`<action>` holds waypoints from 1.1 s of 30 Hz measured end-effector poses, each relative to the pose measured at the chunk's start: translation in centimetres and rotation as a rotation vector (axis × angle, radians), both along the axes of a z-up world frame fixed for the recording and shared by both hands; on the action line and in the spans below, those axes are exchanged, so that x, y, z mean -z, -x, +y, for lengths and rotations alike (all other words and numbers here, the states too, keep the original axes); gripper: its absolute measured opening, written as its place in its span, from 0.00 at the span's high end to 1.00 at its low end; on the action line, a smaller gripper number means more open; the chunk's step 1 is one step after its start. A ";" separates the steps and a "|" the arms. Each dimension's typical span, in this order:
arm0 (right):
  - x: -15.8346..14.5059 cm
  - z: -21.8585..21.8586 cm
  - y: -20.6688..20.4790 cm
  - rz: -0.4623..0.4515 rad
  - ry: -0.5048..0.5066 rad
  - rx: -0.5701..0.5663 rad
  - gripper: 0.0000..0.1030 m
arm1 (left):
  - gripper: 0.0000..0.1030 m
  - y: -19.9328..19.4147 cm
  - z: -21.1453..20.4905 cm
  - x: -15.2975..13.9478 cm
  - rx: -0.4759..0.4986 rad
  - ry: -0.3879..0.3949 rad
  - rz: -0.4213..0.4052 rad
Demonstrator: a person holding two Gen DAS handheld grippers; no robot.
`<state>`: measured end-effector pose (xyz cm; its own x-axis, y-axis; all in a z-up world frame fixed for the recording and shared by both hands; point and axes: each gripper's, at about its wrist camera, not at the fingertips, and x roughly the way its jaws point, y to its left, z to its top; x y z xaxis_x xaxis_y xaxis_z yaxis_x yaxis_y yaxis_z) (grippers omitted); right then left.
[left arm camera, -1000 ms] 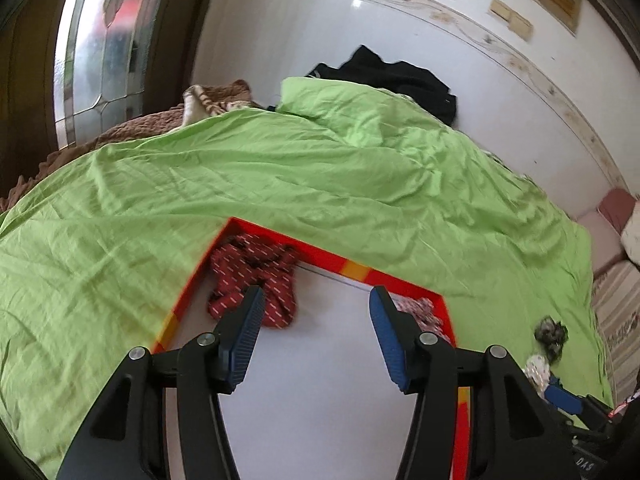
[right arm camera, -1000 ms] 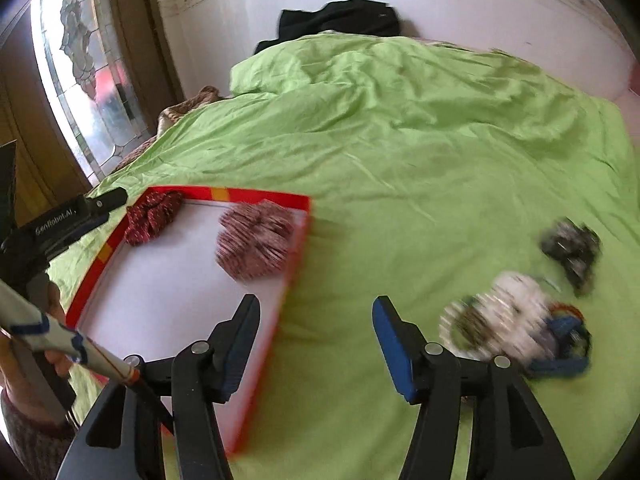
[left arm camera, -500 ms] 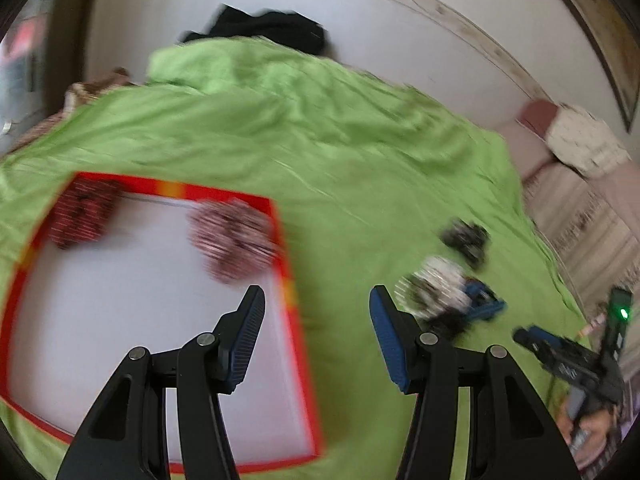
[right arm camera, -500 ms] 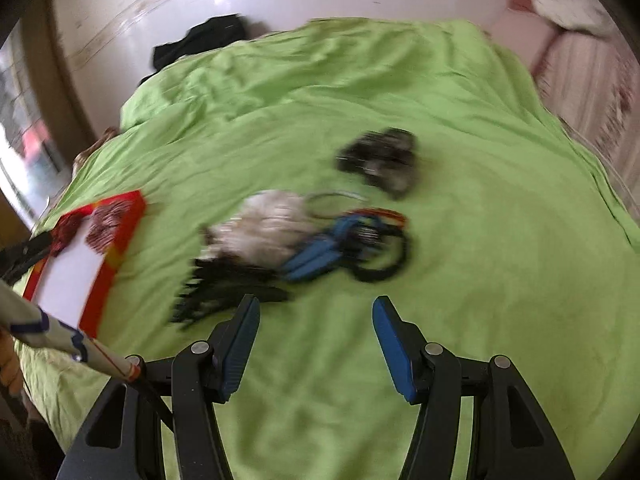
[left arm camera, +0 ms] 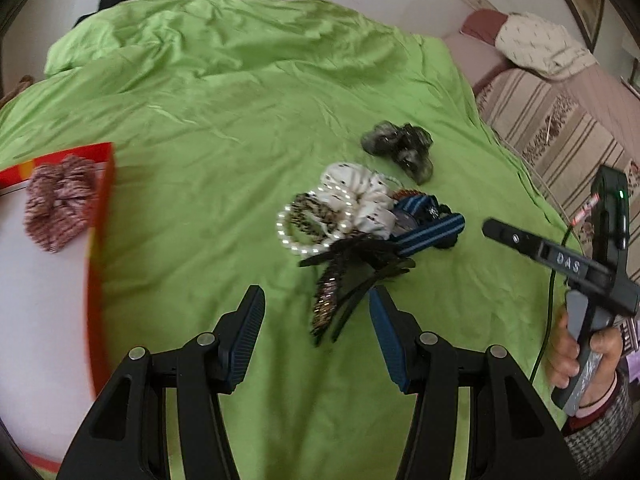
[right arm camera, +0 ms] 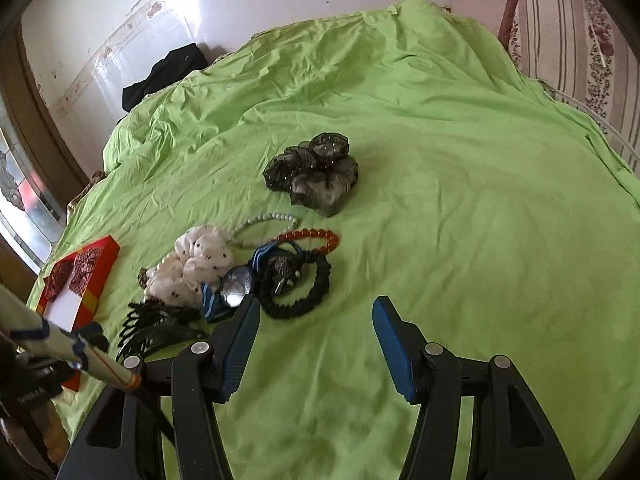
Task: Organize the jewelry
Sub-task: 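Grasp the black claw clip with the left tool while the right grasps the black beaded hair tie, then carry the claw clip and hair tie into the red box and release both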
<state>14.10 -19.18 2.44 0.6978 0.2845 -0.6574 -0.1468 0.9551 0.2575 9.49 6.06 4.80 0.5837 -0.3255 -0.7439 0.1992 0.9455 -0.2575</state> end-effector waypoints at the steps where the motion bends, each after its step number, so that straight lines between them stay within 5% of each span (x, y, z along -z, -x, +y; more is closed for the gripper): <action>1: 0.2 0.0 -0.6 0.008 -0.001 -0.002 0.39 | 0.48 -0.2 -0.3 0.2 0.011 0.002 0.002; 10: 2.8 -0.6 -4.5 0.109 -0.085 -0.012 0.53 | 0.48 -1.2 -1.2 1.4 0.067 0.014 0.025; 14: 3.5 -0.1 -5.1 0.120 -0.069 -0.026 0.68 | 0.76 -1.9 -1.7 2.3 0.083 0.020 0.060; 18: 3.6 0.3 -5.1 0.122 -0.062 -0.045 0.89 | 0.87 -1.5 -2.3 2.5 0.085 -0.017 0.051; 33: -1.5 -0.8 0.4 -0.004 -0.106 -0.008 0.91 | 0.93 3.4 0.1 -4.5 0.109 0.027 -0.123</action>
